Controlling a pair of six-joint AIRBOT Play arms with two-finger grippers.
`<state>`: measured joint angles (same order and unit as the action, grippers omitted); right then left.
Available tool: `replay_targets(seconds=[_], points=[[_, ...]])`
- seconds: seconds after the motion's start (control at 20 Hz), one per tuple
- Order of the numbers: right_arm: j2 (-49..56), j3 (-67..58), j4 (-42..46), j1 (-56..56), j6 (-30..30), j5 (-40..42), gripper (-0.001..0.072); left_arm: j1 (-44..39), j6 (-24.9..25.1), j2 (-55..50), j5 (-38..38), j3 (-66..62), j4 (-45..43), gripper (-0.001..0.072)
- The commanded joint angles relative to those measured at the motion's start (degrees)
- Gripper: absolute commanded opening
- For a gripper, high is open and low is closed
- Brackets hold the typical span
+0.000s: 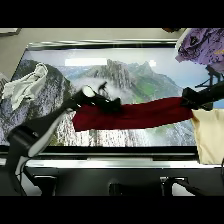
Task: Fold the clothes and pants, and hang the long-sleeved shirts on hangers.
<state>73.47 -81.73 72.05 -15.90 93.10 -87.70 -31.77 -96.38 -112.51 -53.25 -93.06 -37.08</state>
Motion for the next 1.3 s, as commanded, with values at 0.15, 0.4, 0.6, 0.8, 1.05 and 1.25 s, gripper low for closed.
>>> replay_targets(seconds=[0.15,0.4,0.6,0.8,1.05,1.25], points=[[-7.4,-0.1,2.3,0.0,2.0,-0.9,0.0026,-12.0,1.4,-8.7,11.8,-3.9,17.7,0.0018],[-8.4,-0.7,2.1,0.0,2.7,-1.6,0.0026,-14.8,1.2,-14.1,13.5,-11.8,22.0,0.0018],[-8.4,-3.8,2.1,0.0,2.8,-1.8,0.0026,-12.7,1.2,-13.1,9.6,-12.2,21.0,0.0017],[-7.9,-4.2,-2.3,0.0,3.7,-1.1,0.0026,-6.6,0.0,-7.1,1.2,-12.2,9.8,0.0016],[-6.7,-4.2,-9.3,5.6,7.2,3.8,0.0025,5.0,-6.3,6.8,-16.5,-12.2,-16.0,0.0016],[-3.5,-4.2,-7.1,19.3,13.7,8.9,0.0025,15.1,-6.3,17.7,-30.5,-12.2,-31.6,0.0018]])
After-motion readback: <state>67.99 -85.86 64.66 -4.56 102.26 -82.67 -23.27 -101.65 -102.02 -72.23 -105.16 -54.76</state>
